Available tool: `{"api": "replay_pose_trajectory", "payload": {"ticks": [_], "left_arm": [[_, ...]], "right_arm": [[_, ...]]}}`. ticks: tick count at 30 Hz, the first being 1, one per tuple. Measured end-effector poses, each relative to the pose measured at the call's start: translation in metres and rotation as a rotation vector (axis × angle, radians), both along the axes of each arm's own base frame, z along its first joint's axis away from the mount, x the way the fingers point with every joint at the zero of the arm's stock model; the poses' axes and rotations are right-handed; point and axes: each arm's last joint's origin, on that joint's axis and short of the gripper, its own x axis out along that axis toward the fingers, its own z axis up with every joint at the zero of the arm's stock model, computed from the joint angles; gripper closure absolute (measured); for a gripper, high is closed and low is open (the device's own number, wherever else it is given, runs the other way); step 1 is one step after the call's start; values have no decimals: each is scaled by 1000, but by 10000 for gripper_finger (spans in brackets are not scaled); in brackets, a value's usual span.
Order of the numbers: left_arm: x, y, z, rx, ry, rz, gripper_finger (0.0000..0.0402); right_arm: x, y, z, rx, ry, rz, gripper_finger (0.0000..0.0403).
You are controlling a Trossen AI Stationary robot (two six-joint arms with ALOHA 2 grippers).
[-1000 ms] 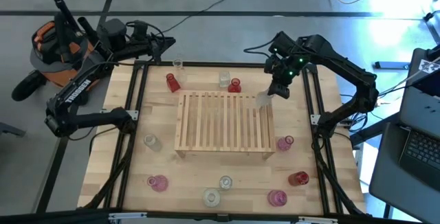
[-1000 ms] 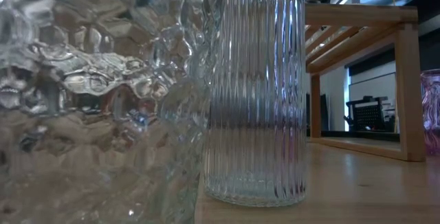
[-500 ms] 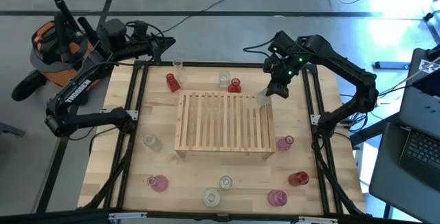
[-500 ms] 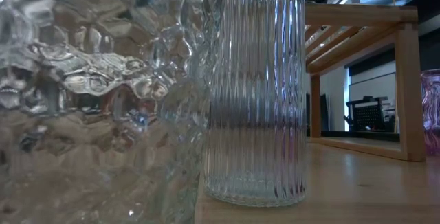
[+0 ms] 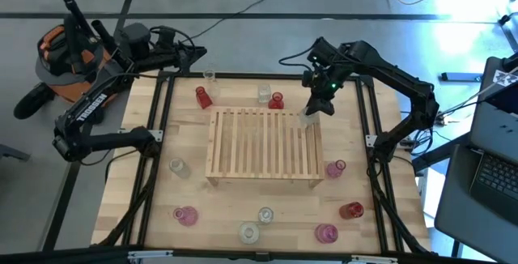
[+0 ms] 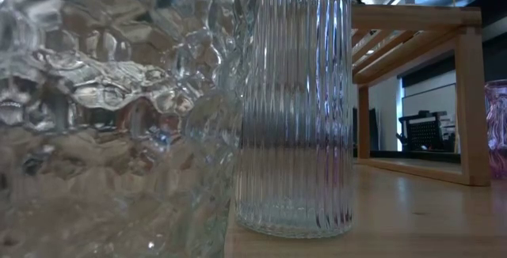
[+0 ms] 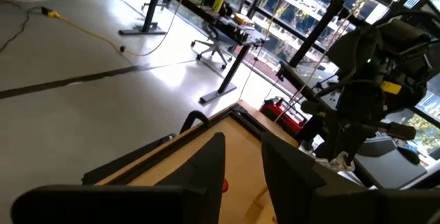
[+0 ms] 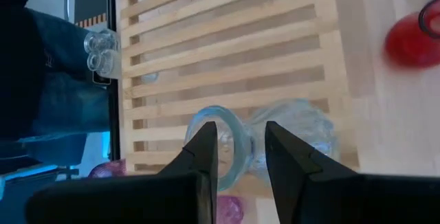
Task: Sort vases onto shelf
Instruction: Put the transparent vase on the shelf
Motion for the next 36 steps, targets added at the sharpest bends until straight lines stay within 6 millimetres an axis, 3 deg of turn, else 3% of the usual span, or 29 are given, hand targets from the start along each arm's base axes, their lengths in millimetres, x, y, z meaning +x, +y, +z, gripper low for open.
{"api": "replay_pose_trajectory", "payload": {"ticks": [9,17,36], "left_arm": [[0,0,0,-1,1,0,311],[0,0,0,0,1,0,312],[0,0,0,1,1,1,311]], "right_arm": [[0,0,-2,2,9,3,332],[-1,-1,-1,-29,18,4,395],[3,0,-2,58,-17,1,399]]}}
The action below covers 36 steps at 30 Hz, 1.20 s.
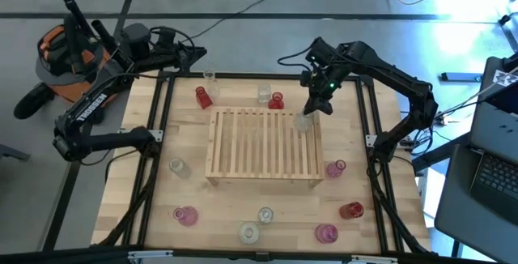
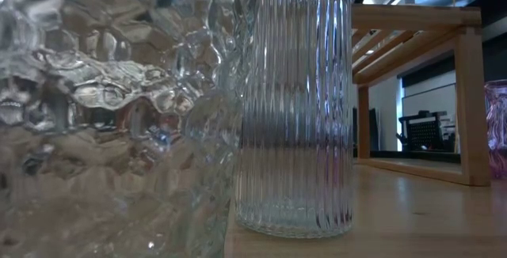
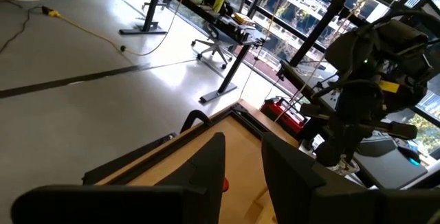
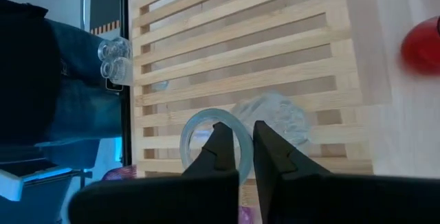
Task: Sort vases onto shelf
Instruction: Put the transparent vase on the shelf, then put the violet vase on the shelf
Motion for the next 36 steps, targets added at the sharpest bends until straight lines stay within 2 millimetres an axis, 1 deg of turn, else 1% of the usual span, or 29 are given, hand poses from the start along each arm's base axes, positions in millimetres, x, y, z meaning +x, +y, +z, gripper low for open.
{"api": "replay_pose_trajectory", "payload": {"ticks": [6,15,20,25,31,36], "left_arm": [[0,0,0,1,0,-1,311],[0,0,0,7,4,-1,311],[0,0,0,8,4,-1,312],[0,0,0,8,4,-1,312],[0,0,0,8,4,-2,312],[0,0,0,8,4,-1,312]], "right_arm": [[0,0,0,-3,-8,0,381],[1,-1,2,11,-22,-8,331],[1,0,2,49,-30,-10,328],[0,1,4,39,-23,-15,329],[-4,0,21,-80,-21,-50,329],[-8,1,42,-164,-69,-71,329]]}}
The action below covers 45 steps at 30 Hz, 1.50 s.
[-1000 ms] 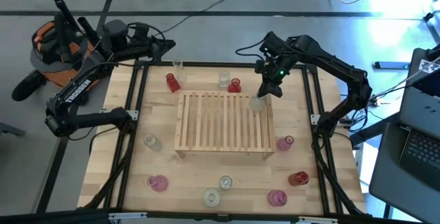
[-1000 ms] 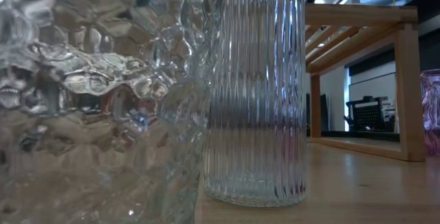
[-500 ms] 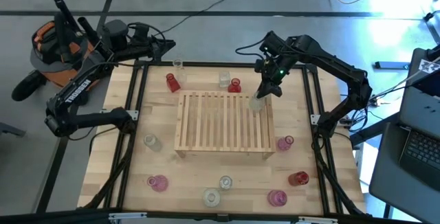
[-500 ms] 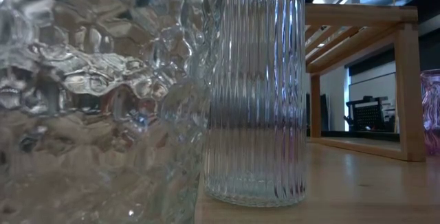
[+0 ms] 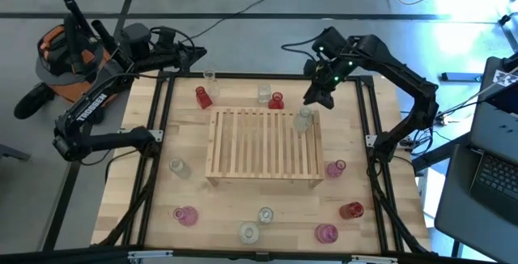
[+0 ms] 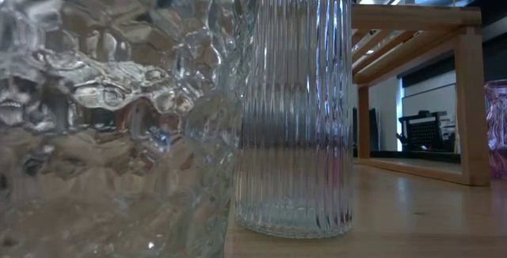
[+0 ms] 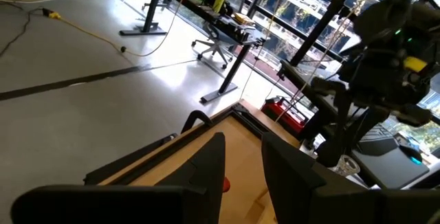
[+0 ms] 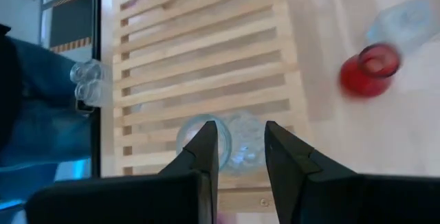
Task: Sort vases onto shelf
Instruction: Put the violet vase on the shelf
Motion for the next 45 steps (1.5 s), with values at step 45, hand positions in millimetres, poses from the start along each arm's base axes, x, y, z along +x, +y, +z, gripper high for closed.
{"api": "replay_pose_trajectory", "payload": {"ticks": [45], "left_arm": [[14,8,-4,-8,2,1,312]], "right_arm": [[-115,187,-166,-180,427,-415,291]]}}
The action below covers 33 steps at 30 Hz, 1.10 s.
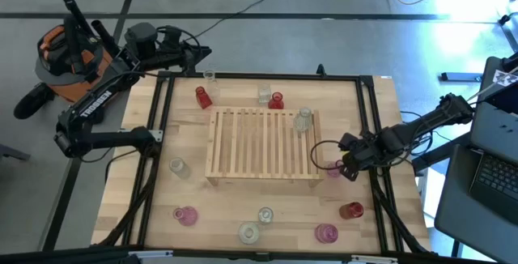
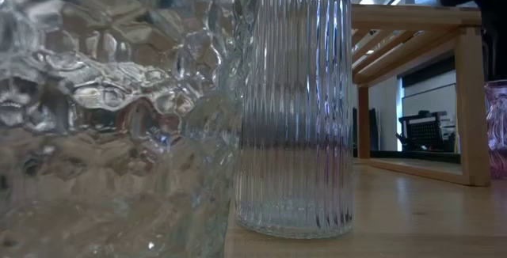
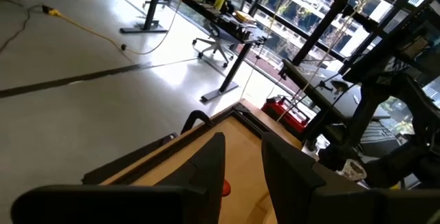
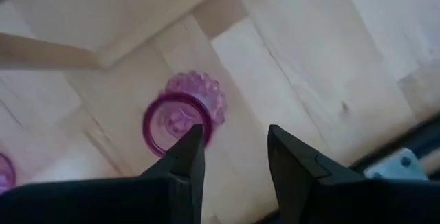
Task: Sort vases onto shelf
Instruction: Put the violet vase on the shelf
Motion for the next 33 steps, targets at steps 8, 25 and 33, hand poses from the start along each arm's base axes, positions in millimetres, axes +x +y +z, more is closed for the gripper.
{"api": "replay_pose_trajectory", "payload": {"ticks": [8,25,33], "left_arm": [[0,0,0,-1,-1,1,312],[0,0,0,1,2,5,312],[-1,1,0,11,10,29,312]], "right_arm": [[3,2,-4,24,-25,35,292],[4,5,-26,99,-30,44,392],[0,4,1,130,-3,99,401]]}}
